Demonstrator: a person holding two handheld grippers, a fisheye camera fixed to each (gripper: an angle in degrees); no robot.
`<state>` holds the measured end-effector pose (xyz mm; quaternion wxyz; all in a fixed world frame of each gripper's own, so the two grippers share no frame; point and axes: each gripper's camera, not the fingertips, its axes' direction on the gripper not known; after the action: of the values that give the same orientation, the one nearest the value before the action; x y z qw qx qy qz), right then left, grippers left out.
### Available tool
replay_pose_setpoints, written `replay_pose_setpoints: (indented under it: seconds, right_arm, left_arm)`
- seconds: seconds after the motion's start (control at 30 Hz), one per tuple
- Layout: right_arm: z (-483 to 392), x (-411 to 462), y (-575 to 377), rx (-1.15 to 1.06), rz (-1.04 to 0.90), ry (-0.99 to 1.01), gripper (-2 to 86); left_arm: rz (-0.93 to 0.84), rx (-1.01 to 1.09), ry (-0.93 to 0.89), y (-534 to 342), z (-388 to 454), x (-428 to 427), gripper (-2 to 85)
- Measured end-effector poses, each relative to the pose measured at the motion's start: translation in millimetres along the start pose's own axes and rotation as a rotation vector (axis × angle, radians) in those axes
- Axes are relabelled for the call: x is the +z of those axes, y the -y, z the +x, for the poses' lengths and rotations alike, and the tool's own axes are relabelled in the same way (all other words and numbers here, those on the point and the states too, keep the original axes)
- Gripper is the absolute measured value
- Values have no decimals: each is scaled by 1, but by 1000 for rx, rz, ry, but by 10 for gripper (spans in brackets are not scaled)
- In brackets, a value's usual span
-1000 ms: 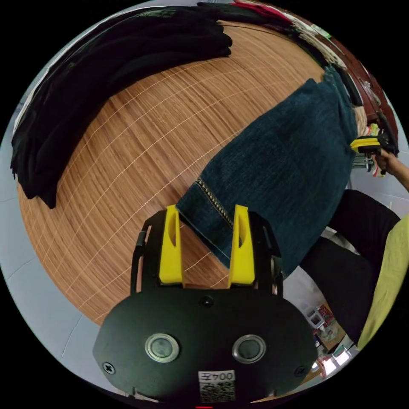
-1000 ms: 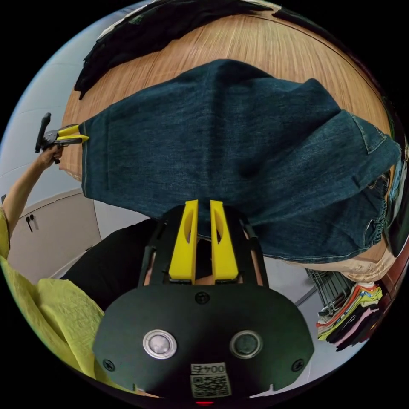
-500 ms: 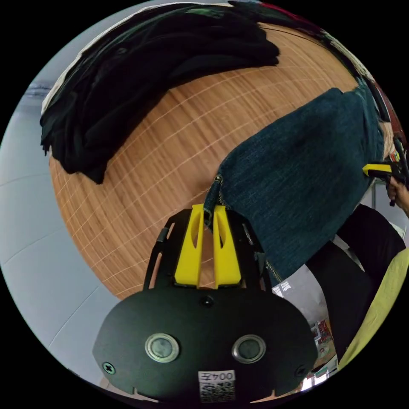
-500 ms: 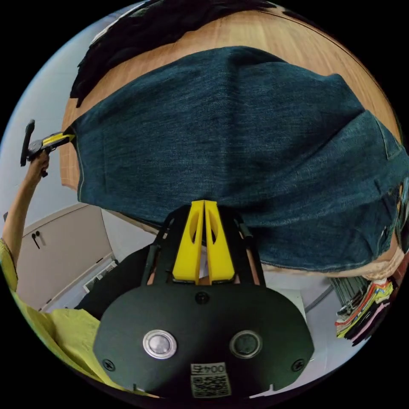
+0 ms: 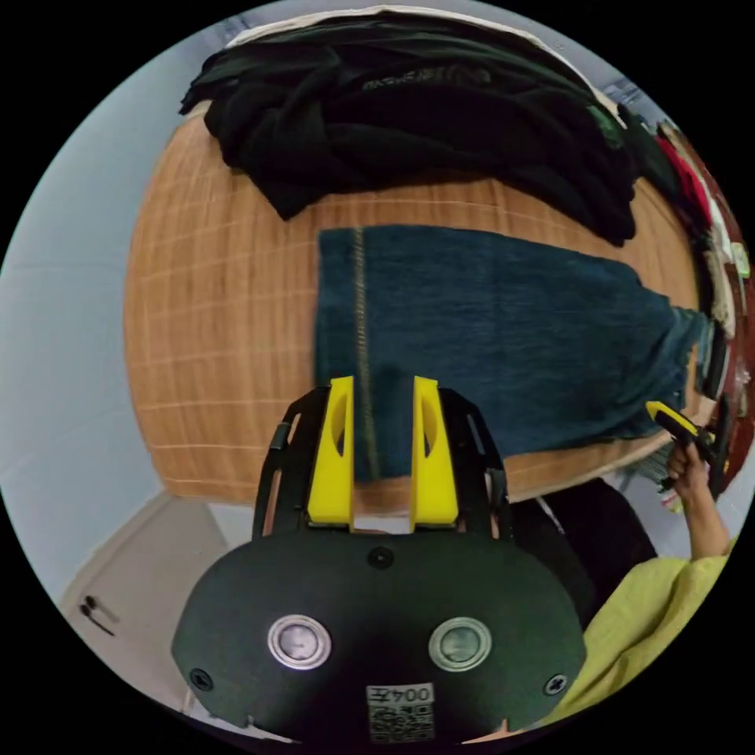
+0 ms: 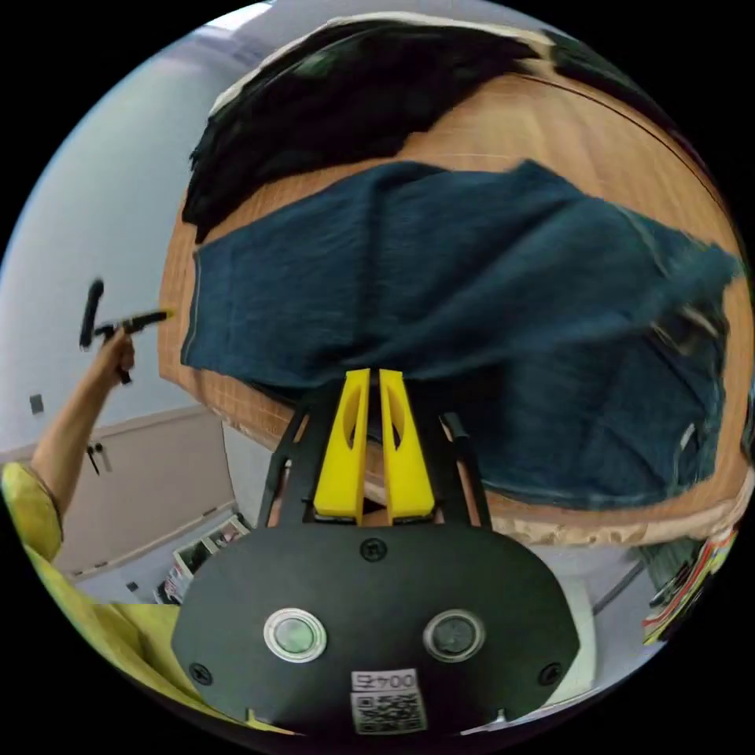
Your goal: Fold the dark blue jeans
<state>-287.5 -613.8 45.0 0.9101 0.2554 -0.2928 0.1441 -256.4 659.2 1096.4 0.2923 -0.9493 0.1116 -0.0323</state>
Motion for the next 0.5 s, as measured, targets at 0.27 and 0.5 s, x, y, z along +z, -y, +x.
replay_pose_setpoints:
  seconds: [0.27,0.5]
  right_arm:
    - [231,-165,-113,596,202,-50,85]
    - [327,-227,-170,749,208,-37,98]
  left_arm:
    - [85,423,-177,-60,225,-70,120]
    - [251,857,-112,2,451,-188,142]
